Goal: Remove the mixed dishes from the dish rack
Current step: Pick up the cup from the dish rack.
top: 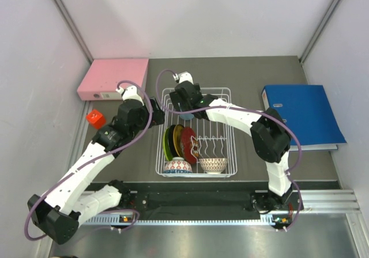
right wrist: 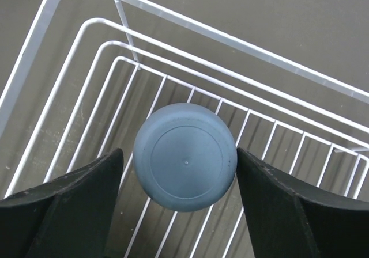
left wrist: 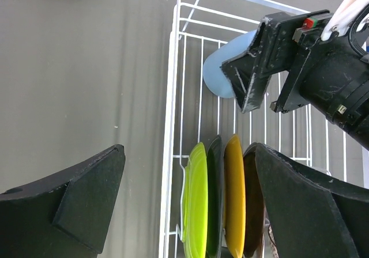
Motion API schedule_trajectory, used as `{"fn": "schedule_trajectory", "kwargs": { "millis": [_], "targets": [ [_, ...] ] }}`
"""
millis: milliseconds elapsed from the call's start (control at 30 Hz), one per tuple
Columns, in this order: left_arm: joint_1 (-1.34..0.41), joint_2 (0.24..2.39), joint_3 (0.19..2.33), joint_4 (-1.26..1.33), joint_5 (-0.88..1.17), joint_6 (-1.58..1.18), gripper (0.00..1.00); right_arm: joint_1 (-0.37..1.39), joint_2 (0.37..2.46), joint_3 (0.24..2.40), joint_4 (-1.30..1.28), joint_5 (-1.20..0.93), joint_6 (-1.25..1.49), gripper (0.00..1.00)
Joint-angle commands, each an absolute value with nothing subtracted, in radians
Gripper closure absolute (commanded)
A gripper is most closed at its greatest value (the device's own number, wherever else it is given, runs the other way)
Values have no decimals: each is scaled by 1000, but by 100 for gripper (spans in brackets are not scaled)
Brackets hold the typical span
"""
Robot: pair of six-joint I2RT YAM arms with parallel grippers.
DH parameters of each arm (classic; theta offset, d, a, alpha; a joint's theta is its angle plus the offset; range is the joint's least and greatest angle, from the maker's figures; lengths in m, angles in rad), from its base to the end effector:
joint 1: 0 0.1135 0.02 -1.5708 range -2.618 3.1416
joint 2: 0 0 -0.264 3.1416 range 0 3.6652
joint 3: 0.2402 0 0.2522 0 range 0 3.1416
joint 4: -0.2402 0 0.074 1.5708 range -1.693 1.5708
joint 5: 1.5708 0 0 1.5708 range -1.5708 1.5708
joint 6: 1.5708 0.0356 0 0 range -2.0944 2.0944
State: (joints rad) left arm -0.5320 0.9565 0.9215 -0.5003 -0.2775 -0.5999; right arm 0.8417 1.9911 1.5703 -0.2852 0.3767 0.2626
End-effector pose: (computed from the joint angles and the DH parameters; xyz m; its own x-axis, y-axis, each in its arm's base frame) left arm 0.1841 -0.0970 0.3254 -0.5236 -0.3218 -0.7888 -0.0131 0.9288 -0.3702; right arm 0.3144 0.3323 0.2397 -0.5490 -0.2523 -0.7968 -0.3774 0.9255 -0.0329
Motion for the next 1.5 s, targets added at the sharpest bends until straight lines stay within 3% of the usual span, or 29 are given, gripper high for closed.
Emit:
{"fn": "schedule_trajectory", "kwargs": {
  "millis": [0,167,200,267,333,400,500,733,900,1000,1033,1100,1200,1333,1467],
  "targets": [
    [-535,957,907,-462,-279,-601,1,854,1988,1598,-259,394,267,29],
    [-535,959,904,-459,-278,-603,1,854,1971,1582,-247,400,261,44],
    [-535,960,904,-459,-279,-604,1,854,1968,1580,-247,400,256,55],
    [-535,960,905,-457,-279,-603,1,856,1945,1566,-242,402,253,63],
    [-535,962,905,-457,-281,-604,1,856,1916,1557,-238,405,247,65],
    [-535,963,907,-456,-282,-604,1,857,1890,1552,-244,406,236,83],
    [-535,973,916,-451,-288,-604,1,868,1824,1557,-262,407,218,100],
    [-535,1014,974,-426,-298,-601,1,877,1562,1548,-253,376,163,100],
    [-535,1049,1028,-379,-298,-620,1,821,1361,1402,-109,356,275,100],
    [-534,1046,1028,-266,-259,-669,1,563,1226,1171,125,53,542,100],
    [-534,1029,1014,-224,-246,-684,1,502,1185,1032,214,-144,625,100],
    [-528,1000,971,-67,-157,-718,1,374,1190,865,645,-371,880,100],
    [-514,1020,960,110,58,-771,1,318,1261,760,959,-495,1101,100],
    [-503,1087,965,280,277,-860,2,322,1328,721,1141,-517,1219,100],
    [-503,1149,942,408,406,-936,9,331,1354,713,1195,-519,1232,100]
  ]
}}
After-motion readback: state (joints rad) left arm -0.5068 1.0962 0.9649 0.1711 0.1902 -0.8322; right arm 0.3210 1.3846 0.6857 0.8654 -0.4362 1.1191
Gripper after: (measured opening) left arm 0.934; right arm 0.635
